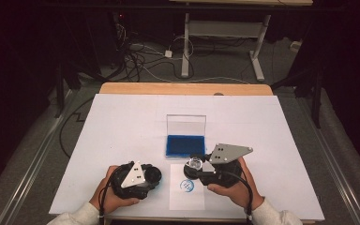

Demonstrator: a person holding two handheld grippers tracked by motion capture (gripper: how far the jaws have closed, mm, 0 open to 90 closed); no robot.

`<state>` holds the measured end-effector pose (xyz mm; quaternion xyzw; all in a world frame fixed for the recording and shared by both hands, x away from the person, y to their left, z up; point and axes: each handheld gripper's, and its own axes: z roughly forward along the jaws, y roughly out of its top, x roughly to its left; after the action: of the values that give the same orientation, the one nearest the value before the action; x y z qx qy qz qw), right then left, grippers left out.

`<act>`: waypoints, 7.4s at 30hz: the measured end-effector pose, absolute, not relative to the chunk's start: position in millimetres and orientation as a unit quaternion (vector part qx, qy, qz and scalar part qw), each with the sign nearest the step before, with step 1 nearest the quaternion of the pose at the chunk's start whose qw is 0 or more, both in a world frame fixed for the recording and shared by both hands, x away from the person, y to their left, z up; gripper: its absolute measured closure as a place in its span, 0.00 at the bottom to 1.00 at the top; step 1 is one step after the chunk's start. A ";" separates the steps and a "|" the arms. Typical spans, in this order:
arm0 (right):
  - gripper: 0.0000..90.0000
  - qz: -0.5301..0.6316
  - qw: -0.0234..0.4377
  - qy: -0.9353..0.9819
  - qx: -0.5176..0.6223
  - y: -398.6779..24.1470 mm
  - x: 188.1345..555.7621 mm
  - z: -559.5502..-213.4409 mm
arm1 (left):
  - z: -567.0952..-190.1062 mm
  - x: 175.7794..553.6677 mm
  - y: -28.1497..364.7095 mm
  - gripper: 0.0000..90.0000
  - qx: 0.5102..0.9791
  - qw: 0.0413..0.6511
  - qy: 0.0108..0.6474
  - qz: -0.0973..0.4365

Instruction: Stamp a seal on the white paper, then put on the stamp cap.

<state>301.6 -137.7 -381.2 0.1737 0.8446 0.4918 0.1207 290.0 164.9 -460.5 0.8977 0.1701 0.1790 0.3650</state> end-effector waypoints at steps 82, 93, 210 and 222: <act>0.63 0.523 0.096 0.829 0.170 -116.7 306.7 -379.3 | -436.6 293.3 100.4 0.41 0.848 0.491 0.142 0.141; 0.63 0.522 0.096 0.830 0.172 -117.1 308.0 -382.1 | -436.2 292.9 101.0 0.41 0.846 0.494 0.143 0.142; 0.63 0.501 0.051 0.846 0.174 -109.7 309.0 -410.9 | -442.3 292.9 99.0 0.40 0.882 0.425 0.120 0.163; 0.62 0.504 0.112 0.839 0.171 -110.4 305.1 -408.3 | -440.4 295.5 101.0 0.40 0.879 0.432 0.133 0.153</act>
<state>305.1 -110.4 -408.3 0.1715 0.8391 0.5039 0.1119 295.5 101.0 -440.4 0.8790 0.1330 0.1529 0.4315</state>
